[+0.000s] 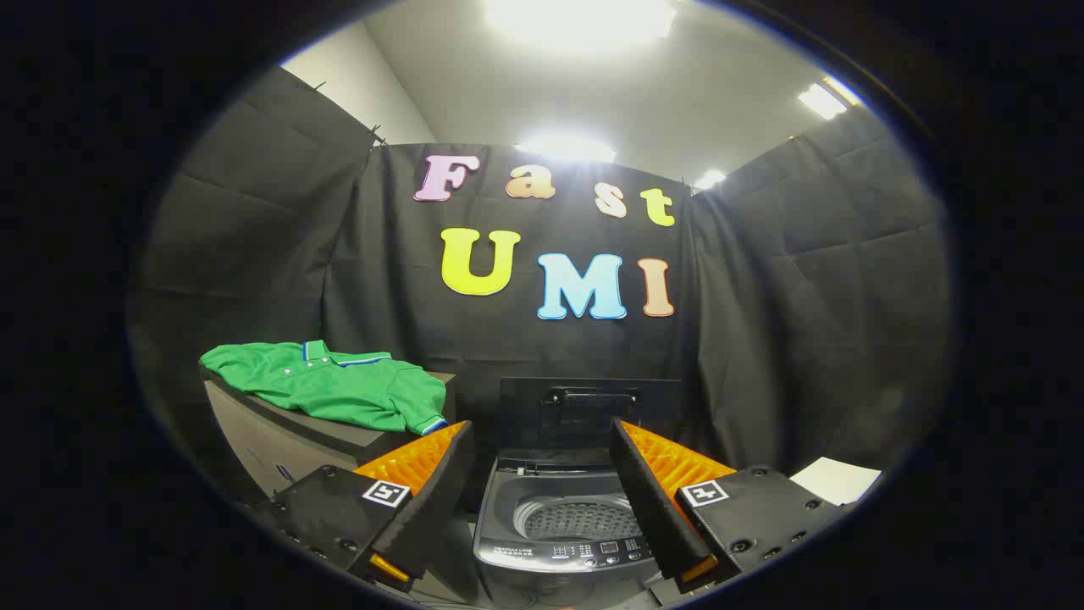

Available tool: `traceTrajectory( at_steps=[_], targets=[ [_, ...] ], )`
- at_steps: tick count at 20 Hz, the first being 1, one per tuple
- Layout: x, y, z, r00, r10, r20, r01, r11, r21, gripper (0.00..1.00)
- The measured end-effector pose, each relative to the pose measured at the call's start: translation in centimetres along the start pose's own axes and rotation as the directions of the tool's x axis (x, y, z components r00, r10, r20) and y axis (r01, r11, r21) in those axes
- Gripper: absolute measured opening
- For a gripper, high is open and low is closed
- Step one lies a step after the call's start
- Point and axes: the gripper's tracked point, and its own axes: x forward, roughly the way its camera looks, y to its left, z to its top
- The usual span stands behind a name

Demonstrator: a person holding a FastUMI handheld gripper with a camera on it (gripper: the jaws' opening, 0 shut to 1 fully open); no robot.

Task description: Put the clothes into the washing machine and then close the washing machine lid.

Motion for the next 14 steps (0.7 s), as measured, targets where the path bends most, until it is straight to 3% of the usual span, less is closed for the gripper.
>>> traceTrajectory(
  at_steps=[14],
  targets=[
    [-0.3, -0.4, 0.8, 1.000, -0.007, 0.007, 0.007, 1.000, 0.002, 1.00]
  ],
)
